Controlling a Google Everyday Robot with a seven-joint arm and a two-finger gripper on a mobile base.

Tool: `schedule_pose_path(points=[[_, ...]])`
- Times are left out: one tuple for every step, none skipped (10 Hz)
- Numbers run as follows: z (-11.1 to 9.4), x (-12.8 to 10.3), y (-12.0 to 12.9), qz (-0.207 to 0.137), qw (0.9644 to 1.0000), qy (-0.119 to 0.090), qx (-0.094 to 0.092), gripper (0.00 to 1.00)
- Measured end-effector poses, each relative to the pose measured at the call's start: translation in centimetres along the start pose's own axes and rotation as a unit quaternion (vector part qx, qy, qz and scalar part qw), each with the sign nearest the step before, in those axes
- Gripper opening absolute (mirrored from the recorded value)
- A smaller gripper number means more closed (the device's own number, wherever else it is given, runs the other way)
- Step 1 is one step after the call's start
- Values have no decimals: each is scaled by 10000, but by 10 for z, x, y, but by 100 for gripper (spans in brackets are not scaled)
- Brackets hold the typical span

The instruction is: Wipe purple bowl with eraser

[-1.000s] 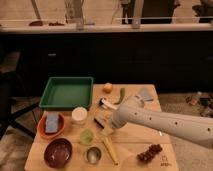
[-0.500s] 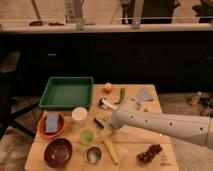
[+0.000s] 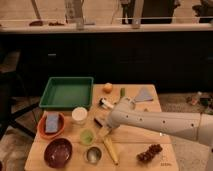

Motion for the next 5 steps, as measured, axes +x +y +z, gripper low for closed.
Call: schedule_pose_path(points=[[2,0,-1,-1,10000,17,-6,80],[5,-1,-1,-25,10000,25,-26,77],[7,-1,-1,-59,10000,23,-59,68],[9,-1,-1,-79,9999,8,-96,58],[9,1,-2,-92,9999,-22,-133,48]])
